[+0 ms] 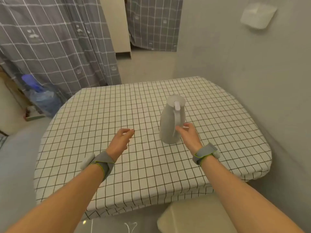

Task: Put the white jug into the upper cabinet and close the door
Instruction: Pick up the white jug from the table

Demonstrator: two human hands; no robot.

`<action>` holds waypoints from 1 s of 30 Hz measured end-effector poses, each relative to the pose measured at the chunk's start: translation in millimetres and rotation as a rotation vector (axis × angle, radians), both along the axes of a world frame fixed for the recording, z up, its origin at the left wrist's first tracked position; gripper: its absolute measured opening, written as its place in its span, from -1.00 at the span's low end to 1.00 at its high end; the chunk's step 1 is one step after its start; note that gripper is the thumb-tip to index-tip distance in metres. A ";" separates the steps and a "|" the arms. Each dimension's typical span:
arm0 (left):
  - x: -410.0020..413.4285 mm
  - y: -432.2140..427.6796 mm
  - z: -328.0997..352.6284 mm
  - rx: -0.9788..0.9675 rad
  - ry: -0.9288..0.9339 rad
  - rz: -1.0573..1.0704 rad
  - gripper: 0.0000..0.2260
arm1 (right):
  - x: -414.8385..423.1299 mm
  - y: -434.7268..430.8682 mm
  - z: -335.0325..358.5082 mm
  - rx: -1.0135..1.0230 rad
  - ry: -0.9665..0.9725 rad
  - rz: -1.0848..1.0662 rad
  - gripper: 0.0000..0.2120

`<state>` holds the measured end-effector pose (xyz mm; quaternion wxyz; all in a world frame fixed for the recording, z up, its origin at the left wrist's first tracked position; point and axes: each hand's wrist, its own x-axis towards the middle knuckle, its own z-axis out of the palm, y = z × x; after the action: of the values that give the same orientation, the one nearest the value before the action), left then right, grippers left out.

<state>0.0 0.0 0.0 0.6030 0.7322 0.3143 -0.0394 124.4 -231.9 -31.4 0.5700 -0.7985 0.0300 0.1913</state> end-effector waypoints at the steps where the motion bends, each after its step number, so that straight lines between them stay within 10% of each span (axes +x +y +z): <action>1: 0.0 -0.8 -2.7 -0.019 0.000 0.021 -0.58 | 3.6 2.9 -0.7 0.020 -0.003 -0.009 -0.44; 19: -62.3 37.1 -0.2 -0.053 -0.030 0.274 -0.71 | -7.8 79.0 11.8 0.522 0.028 -0.048 -0.78; 30: -197.5 123.3 69.4 0.010 -0.188 0.544 -0.67 | -146.7 222.2 103.0 0.516 -0.124 0.459 -0.77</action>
<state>-197.5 123.3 69.4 0.6144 0.6242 0.4421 0.1934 -22.3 -9.7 71.5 0.6959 -0.6242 -0.2342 0.2670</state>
